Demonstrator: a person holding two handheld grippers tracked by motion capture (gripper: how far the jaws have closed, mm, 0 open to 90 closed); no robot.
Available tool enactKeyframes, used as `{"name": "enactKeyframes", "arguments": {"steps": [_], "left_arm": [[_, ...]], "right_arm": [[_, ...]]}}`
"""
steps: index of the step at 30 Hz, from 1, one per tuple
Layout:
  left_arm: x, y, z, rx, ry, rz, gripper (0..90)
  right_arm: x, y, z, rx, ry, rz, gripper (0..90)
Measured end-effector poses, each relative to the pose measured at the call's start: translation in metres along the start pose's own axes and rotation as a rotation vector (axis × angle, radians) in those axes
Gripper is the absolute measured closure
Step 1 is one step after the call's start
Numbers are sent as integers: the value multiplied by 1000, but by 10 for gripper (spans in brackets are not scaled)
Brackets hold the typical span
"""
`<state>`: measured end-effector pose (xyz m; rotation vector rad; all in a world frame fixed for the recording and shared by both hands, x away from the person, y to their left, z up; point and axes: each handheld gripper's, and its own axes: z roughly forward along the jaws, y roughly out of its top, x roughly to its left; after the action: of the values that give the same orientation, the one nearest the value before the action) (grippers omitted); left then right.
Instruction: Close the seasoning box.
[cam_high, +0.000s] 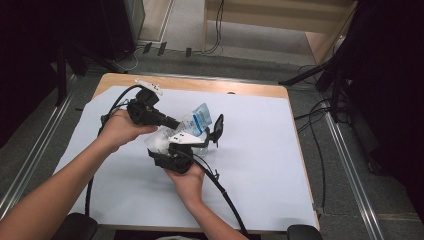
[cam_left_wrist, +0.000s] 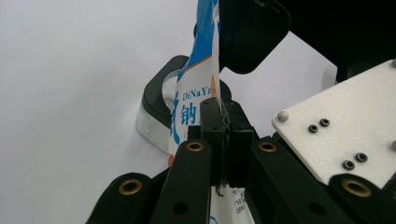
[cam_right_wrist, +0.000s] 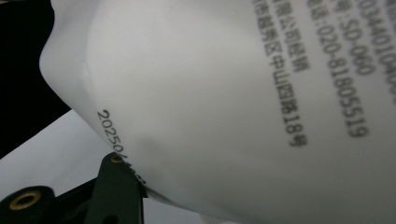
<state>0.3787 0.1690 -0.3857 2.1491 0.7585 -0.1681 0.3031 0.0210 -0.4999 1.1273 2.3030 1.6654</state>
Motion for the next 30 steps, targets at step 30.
{"name": "enactKeyframes", "arguments": {"steps": [30], "left_arm": [[-1,6,3,0,6,8,900]], "right_arm": [[-4,4,-3,-10,4,22,500]]}}
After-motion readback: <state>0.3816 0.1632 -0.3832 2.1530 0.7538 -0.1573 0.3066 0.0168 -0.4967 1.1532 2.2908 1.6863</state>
